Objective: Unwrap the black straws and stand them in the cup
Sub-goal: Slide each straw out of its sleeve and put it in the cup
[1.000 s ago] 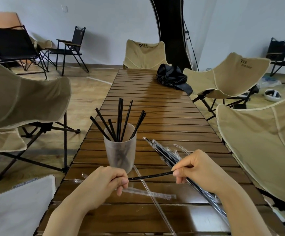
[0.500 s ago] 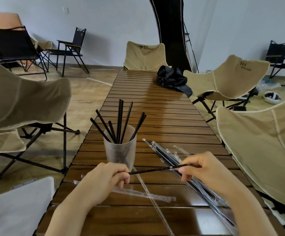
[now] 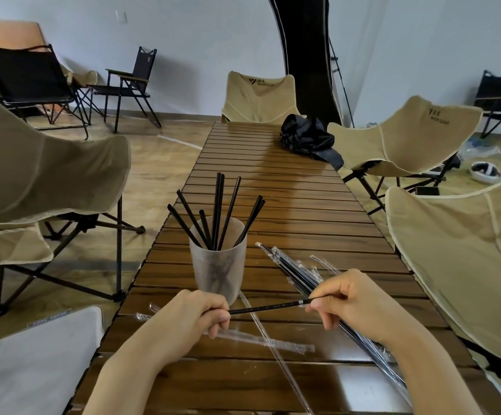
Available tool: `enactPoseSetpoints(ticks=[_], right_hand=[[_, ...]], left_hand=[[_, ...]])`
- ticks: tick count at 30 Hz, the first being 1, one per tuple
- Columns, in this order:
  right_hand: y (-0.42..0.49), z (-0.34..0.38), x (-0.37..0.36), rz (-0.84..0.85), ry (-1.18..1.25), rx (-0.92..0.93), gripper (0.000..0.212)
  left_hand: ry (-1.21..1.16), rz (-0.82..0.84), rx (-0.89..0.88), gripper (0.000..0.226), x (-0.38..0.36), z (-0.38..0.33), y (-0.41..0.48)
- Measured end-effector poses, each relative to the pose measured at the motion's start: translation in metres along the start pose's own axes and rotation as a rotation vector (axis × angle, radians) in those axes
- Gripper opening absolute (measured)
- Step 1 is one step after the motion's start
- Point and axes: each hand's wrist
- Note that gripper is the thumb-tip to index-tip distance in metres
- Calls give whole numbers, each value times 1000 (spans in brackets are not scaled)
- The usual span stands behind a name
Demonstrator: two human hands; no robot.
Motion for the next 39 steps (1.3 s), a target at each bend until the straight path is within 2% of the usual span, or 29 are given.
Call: enactPoseSetpoints(ticks=[11,15,22,26,30,31,34,37,39], right_hand=[[5,-1,-9,28,-78,-25,38],[7,1,-17,70,-104,-44,41],[10,6,-24,79,-112,-51,43],[11,9,-31,123,-127,-64,34],[12,10,-25,68,-43,-55,13],[11,9,-21,40,-9,-60,12],[5,-2,-12,-64,31,-106,28],[2,-6,-7,-55,17,-71,14],[3,-3,-8,-26,22,-30,14]], left_hand=[[12,-25,-36,32,-1,-1,1],[33,-26,-49,32,1,-5,1],[72,19,-21,28,1,-7,2],[84,57,5,27,1,-8,3],[18,39,25,29,7,-8,0],[0,39,40,29,9,-7,-1],[-16,43,74,28,15,-2,-5],[-13,48,77,27,17,0,-6],[-7,49,71,27,15,0,-6]])
Point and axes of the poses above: each hand's wrist, its own y-axis towards the middle knuckle, its own x-axis out of the back of the hand, z = x × y, and after that the axes turned 7 degrees about -y, right-handed
